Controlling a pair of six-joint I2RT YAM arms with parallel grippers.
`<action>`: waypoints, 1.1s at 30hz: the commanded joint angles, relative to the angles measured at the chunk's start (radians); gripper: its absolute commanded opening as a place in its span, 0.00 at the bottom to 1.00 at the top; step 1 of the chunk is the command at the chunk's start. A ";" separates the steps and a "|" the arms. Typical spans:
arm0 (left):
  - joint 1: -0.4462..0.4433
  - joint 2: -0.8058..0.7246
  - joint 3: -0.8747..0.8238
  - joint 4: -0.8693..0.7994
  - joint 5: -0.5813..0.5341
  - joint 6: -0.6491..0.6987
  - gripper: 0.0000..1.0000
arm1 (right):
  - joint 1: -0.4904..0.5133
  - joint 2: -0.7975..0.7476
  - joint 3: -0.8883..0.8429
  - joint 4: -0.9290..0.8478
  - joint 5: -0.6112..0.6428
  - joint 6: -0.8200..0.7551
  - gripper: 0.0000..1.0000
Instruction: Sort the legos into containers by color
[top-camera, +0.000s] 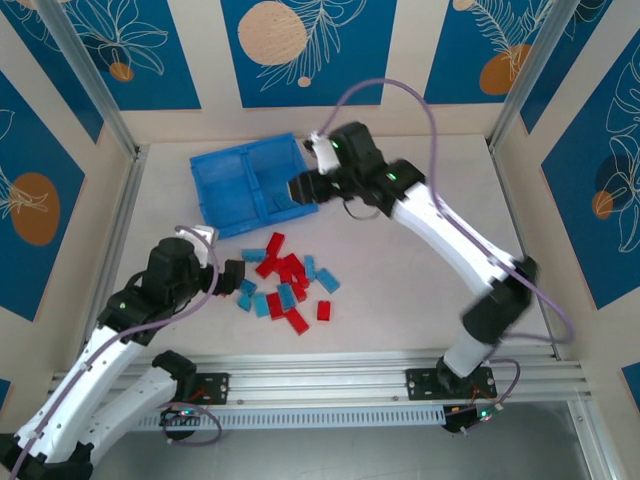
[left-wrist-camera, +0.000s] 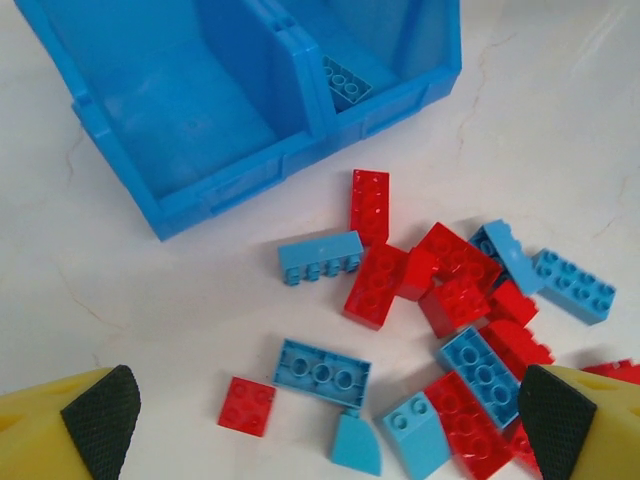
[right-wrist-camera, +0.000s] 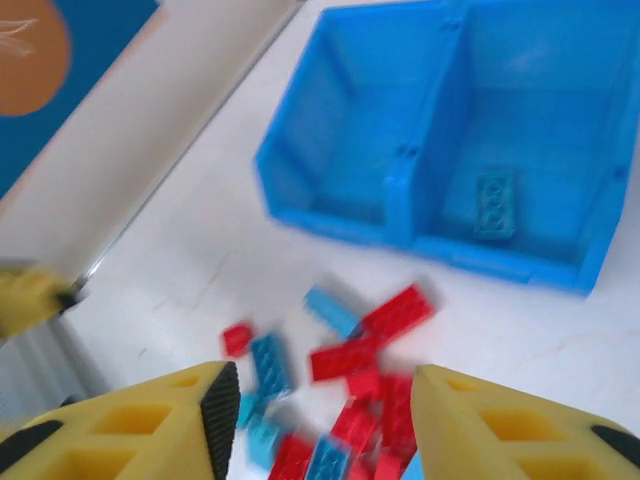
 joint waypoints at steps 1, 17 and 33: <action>-0.010 0.089 0.049 -0.024 0.045 -0.191 1.00 | 0.040 -0.182 -0.243 0.083 -0.073 0.043 0.55; 0.031 0.372 -0.116 0.005 -0.136 -0.698 0.89 | 0.067 -0.435 -0.568 0.075 0.003 0.204 0.67; 0.218 0.566 -0.156 0.190 0.077 -0.753 0.76 | 0.077 -0.356 -0.528 0.069 0.004 0.214 0.68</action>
